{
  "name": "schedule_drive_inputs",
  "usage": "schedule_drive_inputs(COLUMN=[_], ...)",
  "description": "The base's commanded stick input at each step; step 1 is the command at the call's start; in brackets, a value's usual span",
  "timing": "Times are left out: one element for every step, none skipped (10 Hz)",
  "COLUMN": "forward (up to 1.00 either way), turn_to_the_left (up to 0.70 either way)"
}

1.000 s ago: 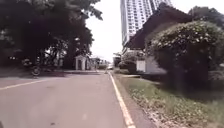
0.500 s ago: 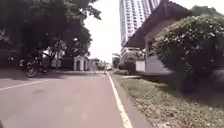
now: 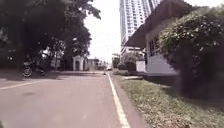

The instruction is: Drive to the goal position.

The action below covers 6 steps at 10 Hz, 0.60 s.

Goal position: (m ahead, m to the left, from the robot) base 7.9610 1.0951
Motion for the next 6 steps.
schedule_drive_inputs(forward=[0.70,0.70,0.70,0.70,0.70,0.70], turn_to_the_left=[0.03,0.00,0.00,0.00,0.00,0.00])
